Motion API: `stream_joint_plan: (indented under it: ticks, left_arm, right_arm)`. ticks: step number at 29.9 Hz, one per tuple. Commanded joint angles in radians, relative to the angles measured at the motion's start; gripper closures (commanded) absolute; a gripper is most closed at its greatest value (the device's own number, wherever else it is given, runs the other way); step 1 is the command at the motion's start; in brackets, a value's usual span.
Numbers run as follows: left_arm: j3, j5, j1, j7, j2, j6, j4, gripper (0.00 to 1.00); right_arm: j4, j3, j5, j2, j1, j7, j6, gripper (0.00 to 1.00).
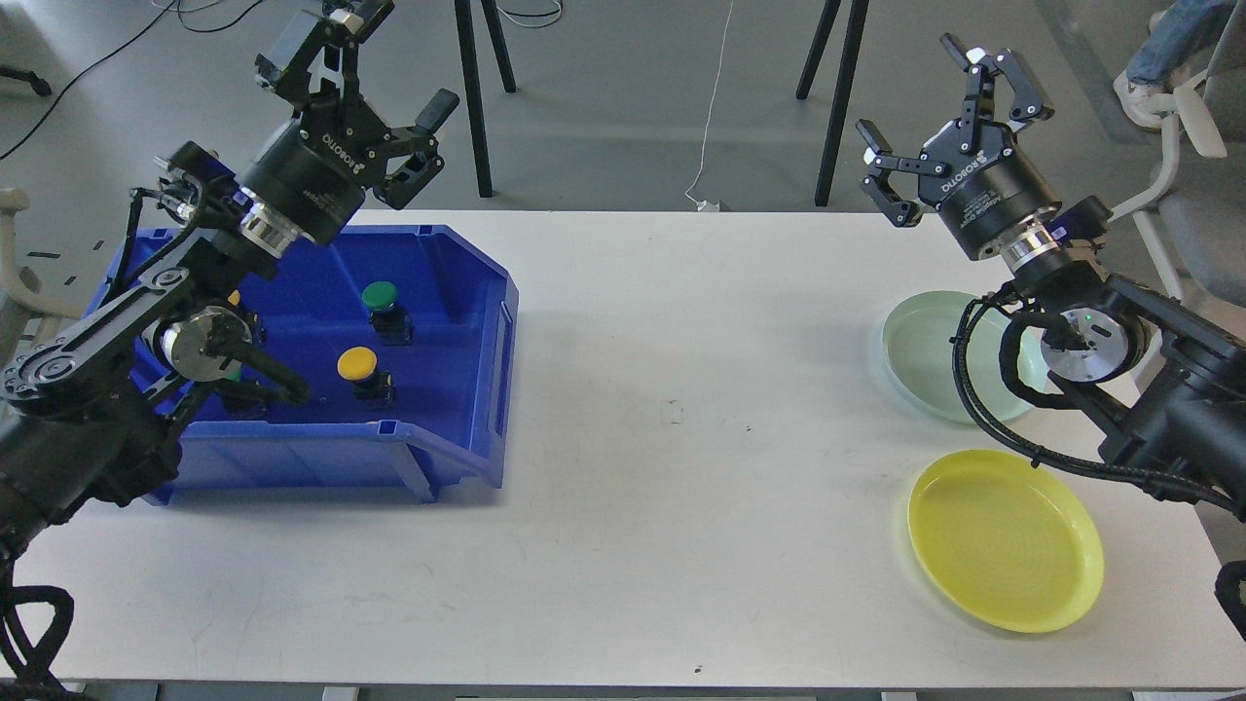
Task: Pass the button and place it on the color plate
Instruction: 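Move the left gripper down into the blue bin toward the buttons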
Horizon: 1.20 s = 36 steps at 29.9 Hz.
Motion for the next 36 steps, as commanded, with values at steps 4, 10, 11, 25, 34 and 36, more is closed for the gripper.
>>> stream_joint_plan:
  ticks: [4, 10, 11, 25, 34, 36]
  left_arm:
    - [-0.036, -0.029, 0.019, 0.000, -0.001, 0.000, -0.003, 0.00]
    - [-0.066, -0.036, 0.019, 0.000, -0.002, 0.000, 0.025, 0.00]
    - [-0.071, -0.036, 0.022, 0.000, -0.002, 0.000, 0.017, 0.00]
    - [0.139, 0.390, -0.046, 0.000, 0.390, 0.000, -0.430, 0.00]
    - [0.712, 0.872, -0.450, 0.000, 0.608, 0.106, -0.344, 0.00]
    - [0.786, 0.916, -0.488, 0.000, 0.605, 0.106, -0.336, 0.00]
  right_arm:
    - [0.004, 0.000, 0.001, -0.001, -0.006, 0.001, 0.000, 0.01]
    - [0.007, 0.002, 0.001, -0.001, -0.007, 0.001, 0.000, 0.01]
    - [0.007, 0.002, 0.001, 0.000, -0.007, 0.002, 0.000, 0.01]
    - [0.005, 0.054, 0.001, -0.015, -0.099, 0.002, 0.000, 0.01]
    - [-0.001, 0.056, 0.001, -0.003, -0.139, 0.002, 0.000, 0.01]
    - [-0.001, 0.056, 0.001, -0.001, -0.142, 0.002, 0.000, 0.01]
